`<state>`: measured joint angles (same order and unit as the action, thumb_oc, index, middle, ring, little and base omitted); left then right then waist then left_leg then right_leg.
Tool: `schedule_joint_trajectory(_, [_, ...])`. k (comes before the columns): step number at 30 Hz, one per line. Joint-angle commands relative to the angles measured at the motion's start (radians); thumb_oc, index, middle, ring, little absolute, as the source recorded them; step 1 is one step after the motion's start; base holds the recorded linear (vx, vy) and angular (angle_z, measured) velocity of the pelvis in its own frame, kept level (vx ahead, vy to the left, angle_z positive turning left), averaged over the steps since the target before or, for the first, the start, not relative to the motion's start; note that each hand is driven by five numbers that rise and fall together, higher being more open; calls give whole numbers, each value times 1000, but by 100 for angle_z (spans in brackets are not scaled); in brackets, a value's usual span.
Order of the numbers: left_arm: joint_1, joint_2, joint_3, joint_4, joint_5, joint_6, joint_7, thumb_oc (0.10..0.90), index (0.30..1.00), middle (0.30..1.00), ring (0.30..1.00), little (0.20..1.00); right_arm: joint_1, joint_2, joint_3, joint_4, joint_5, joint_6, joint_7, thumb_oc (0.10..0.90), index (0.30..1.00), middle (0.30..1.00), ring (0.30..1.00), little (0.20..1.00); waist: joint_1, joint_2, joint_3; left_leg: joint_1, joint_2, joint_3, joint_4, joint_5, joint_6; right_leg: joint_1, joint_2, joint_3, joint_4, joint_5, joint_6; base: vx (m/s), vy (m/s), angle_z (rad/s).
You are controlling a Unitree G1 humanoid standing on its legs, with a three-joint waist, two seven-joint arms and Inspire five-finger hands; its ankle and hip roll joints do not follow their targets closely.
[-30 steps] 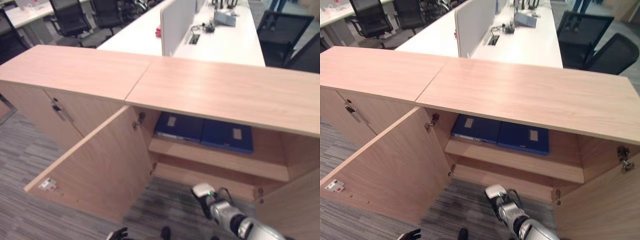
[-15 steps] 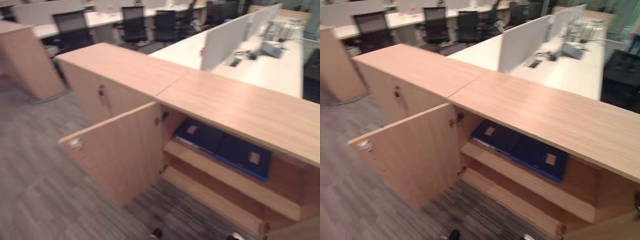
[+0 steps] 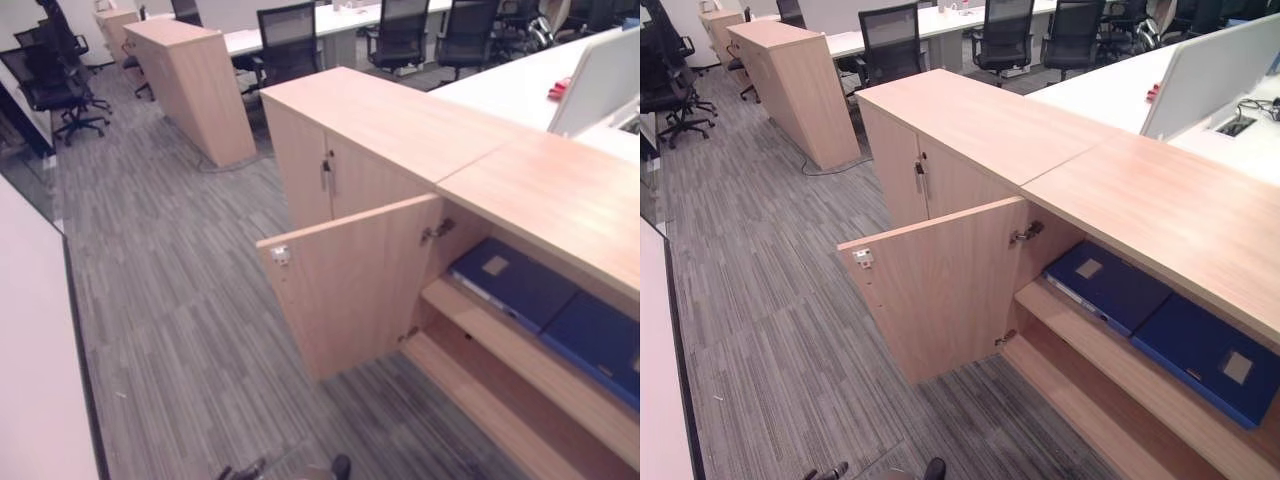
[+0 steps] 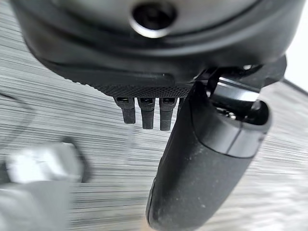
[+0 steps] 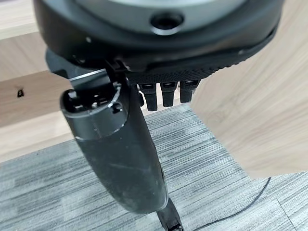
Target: Put the empty folder in the office cabinet
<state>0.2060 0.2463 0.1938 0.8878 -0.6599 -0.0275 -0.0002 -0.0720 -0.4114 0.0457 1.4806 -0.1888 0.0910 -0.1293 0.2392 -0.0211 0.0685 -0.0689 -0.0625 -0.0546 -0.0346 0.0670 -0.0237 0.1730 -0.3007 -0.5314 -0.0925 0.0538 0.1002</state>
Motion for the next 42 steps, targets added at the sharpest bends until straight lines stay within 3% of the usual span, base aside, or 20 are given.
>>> schedule_joint_trajectory(1, [-57,72,-36,-137,69,-95,32,800,900,900,900,900,-40,-149,37,35,-51,38,-1,800,900,900,900,900,14,74,-48,89,165,-143,-30,-67,-90,-39,60,-50,18,-8,34,18,320,-27])
schedule_joint_trajectory(3, [-81,128,-23,-160,130,-99,46,800,900,900,900,900,-48,-159,37,26,-59,34,17,800,900,900,900,900,7,78,-62,111,156,-145,-46,-98,-83,-43,44,-29,15,-3,61,18,261,-34])
schedule_joint_trajectory(4, [-122,185,-15,-196,209,-104,65,800,900,900,900,900,-52,-171,40,17,-70,31,36,800,900,900,900,900,-2,73,-65,111,123,-143,-53,-93,-66,-61,7,-36,17,34,72,-51,245,-16])
schedule_joint_trajectory(6, [-140,208,-7,-206,240,-107,73,800,900,900,900,900,-53,-174,45,13,-74,27,42,800,900,900,900,900,-8,69,-68,110,111,-141,-53,-98,-60,-67,-4,-32,17,43,79,-15,168,-16])
schedule_joint_trajectory(8, [-225,294,-16,-246,364,-107,109,800,900,900,900,900,-64,-181,56,4,-86,23,63,800,900,900,900,900,-26,56,-70,117,81,-127,-53,-114,-46,-78,-32,-12,15,68,102,9,179,-18])
schedule_joint_trajectory(10, [-245,310,-18,-261,399,-101,119,800,900,900,900,900,-67,-180,59,1,-87,22,67,800,900,900,900,900,-27,49,-70,119,71,-122,-53,-118,-40,-81,-40,-4,14,75,108,-1,83,-18])
schedule_joint_trajectory(14, [-392,440,-88,-288,596,-92,145,800,900,900,900,900,-89,-196,72,-1,-88,20,86,800,900,900,900,900,-52,24,-64,125,34,-94,-53,-132,-19,-109,-78,26,12,118,137,-36,84,-19])
schedule_joint_trajectory(18, [-505,507,-168,-269,635,-109,143,800,900,900,900,900,-104,-219,84,16,-93,18,98,800,900,900,900,900,-74,9,-61,131,13,-67,-53,-137,-4,-135,-96,54,9,149,153,-34,50,-25])
schedule_joint_trajectory(29, [-596,491,-324,-439,615,-161,24,800,900,900,900,900,-126,-277,67,47,-106,12,134,800,900,900,900,900,-91,-18,-59,143,-6,-11,-53,-143,15,-168,-115,63,5,202,162,-31,20,-15])
schedule_joint_trajectory(42, [-539,426,-382,-585,507,-186,-126,800,900,900,900,900,-130,-303,59,22,-113,-14,179,800,900,900,900,900,-101,-60,-69,155,-19,5,-53,-143,29,-169,-127,58,5,239,162,-3,1,-1])
